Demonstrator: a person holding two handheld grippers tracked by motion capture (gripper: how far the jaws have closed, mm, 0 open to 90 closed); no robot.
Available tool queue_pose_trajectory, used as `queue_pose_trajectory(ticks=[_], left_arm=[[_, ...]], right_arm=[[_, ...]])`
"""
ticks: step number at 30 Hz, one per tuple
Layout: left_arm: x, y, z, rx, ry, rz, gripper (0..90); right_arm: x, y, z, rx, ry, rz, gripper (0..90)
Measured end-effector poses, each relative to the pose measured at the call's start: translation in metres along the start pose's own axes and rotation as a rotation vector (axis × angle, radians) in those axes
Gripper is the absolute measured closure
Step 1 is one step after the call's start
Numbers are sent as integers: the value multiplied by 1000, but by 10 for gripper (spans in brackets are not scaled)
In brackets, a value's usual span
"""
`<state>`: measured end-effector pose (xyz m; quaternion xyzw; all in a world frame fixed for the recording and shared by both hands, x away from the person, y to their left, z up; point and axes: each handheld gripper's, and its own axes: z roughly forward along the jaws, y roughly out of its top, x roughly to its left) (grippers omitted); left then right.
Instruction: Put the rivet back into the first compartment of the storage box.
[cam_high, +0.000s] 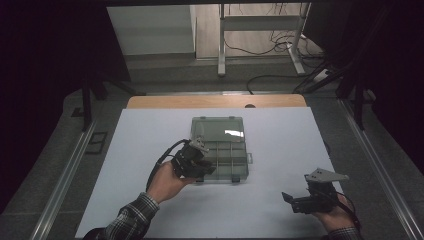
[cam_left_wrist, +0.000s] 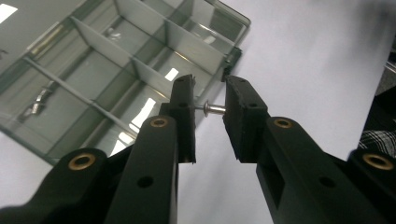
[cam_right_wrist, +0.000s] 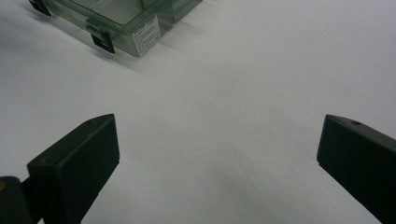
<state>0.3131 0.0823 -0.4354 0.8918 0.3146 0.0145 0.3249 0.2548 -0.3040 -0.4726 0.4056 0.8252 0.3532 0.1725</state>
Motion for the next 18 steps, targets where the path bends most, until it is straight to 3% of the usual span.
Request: queue_pose_trajectory(ticks=[18], left_arm=[[31, 7, -10, -13, 50, -55, 741]], right_arm=[[0, 0, 0, 1, 0, 1, 0]])
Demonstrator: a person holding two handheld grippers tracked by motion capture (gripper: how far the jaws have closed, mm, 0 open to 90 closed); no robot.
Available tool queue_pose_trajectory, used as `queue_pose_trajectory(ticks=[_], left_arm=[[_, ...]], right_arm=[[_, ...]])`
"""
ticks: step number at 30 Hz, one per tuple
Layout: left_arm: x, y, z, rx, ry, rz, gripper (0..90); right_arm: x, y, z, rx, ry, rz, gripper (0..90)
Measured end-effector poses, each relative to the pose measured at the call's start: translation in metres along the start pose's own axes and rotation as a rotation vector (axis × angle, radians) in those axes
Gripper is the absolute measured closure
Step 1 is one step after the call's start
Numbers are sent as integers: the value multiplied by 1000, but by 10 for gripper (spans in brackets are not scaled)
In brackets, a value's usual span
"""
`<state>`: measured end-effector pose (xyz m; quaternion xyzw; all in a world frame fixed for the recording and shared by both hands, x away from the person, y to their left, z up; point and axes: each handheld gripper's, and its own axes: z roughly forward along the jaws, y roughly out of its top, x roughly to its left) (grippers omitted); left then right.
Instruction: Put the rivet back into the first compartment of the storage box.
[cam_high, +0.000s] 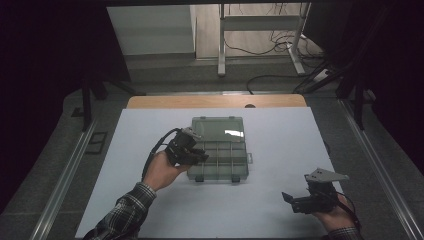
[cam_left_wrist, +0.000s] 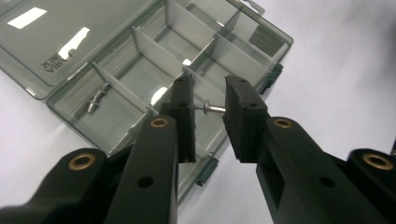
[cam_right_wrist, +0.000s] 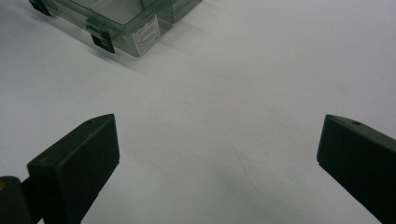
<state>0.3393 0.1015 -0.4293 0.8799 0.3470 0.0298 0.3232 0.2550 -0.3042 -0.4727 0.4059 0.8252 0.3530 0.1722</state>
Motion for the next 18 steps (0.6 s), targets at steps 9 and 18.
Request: queue_pose_trajectory(ticks=[9, 18], left_arm=[[14, 1, 2, -6, 21, -23, 740], [31, 0, 6, -24, 47, -58, 741]], right_arm=[[0, 0, 0, -2, 0, 2, 0], [0, 0, 0, 0, 1, 0, 0]])
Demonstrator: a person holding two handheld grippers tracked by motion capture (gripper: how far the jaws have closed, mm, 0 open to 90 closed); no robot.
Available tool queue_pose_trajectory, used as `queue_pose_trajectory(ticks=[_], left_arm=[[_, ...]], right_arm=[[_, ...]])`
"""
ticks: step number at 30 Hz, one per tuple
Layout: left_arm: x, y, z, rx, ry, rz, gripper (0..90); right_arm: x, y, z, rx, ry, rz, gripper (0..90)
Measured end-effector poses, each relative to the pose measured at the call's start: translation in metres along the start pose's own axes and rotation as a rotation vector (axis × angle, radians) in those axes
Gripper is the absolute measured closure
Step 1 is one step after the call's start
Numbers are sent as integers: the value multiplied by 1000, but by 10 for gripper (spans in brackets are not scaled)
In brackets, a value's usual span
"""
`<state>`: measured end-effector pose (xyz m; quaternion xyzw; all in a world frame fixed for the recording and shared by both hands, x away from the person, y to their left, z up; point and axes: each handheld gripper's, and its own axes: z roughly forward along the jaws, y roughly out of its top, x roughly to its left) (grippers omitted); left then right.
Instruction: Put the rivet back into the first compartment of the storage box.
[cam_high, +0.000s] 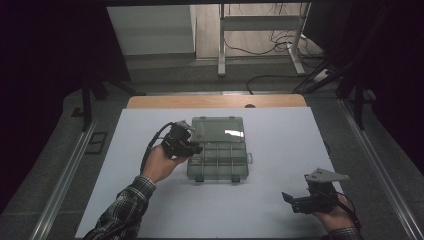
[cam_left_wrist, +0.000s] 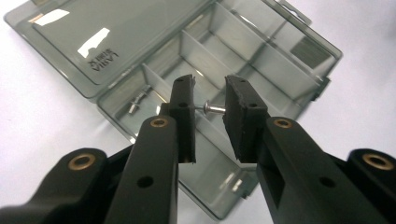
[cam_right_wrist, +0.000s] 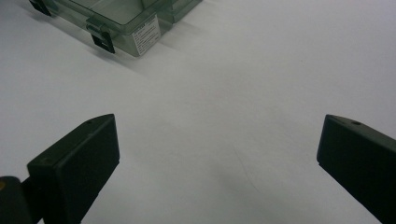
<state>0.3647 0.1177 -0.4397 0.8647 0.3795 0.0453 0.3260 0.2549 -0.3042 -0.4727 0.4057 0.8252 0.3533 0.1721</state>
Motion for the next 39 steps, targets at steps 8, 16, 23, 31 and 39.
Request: queue_pose_trajectory(ticks=[8, 16, 23, 31, 39], left_arm=[[11, 2, 11, -7, 23, -11, 740], [22, -2, 26, -10, 37, -46, 740], [28, -8, 38, -10, 58, -55, 738], [31, -12, 48, -2, 62, -72, 733], [31, -14, 52, -8, 51, -78, 630]], right_arm=[[0, 0, 0, 2, 1, -1, 0], [0, 0, 1, 1, 3, 0, 0], [0, 0, 1, 1, 5, 0, 0], [0, 0, 1, 3, 4, 2, 0], [-1, 0, 0, 1, 3, 4, 0]])
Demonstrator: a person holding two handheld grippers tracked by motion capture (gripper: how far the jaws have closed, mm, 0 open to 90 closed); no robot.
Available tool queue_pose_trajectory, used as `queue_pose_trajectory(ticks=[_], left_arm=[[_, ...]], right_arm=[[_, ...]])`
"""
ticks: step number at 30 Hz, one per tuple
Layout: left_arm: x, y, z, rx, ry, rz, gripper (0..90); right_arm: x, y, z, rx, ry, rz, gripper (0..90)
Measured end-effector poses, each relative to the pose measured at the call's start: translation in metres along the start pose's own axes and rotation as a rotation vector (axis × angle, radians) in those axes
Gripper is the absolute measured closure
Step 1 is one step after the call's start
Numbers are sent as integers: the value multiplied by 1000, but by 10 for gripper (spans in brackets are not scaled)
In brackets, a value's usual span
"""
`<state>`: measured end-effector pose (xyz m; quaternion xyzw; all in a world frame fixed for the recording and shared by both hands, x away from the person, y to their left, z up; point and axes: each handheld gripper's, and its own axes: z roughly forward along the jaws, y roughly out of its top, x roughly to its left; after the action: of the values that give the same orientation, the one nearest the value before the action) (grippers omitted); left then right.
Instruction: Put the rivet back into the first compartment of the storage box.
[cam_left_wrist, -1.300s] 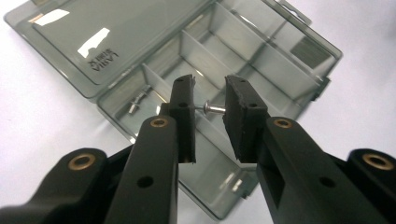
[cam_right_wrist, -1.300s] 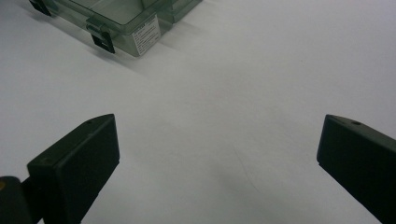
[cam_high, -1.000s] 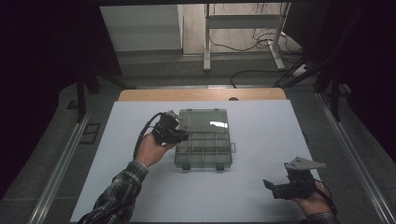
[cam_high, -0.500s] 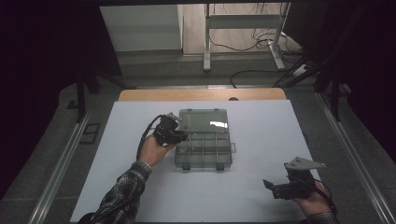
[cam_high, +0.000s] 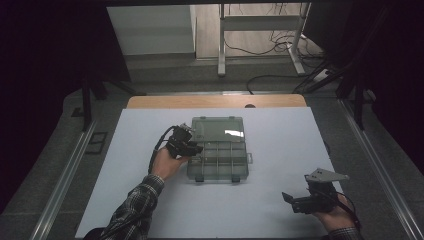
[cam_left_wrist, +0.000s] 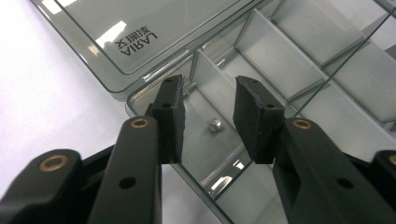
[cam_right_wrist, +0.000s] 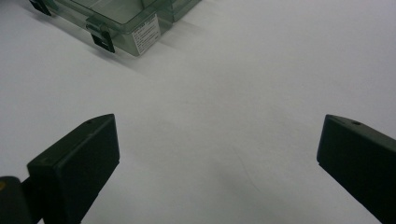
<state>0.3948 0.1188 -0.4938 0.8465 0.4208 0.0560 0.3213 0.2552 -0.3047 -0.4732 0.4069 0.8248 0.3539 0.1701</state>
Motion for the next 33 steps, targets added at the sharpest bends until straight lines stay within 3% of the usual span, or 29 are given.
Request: queue_pose_trajectory(ticks=[6, 11, 18, 33], left_arm=[[-2, -1, -13, -38, -6, -3, 602], [-5, -5, -23, -70, -14, 2, 528], [-13, -9, -31, -75, -52, 4, 397], [-35, -19, -51, -106, -59, 51, 188]], right_arm=[[0, 0, 0, 1, -1, 0, 0], [0, 0, 0, 0, -3, 0, 0], [1, 0, 0, 0, -5, -2, 0], [1, 0, 0, -1, -7, -3, 0]])
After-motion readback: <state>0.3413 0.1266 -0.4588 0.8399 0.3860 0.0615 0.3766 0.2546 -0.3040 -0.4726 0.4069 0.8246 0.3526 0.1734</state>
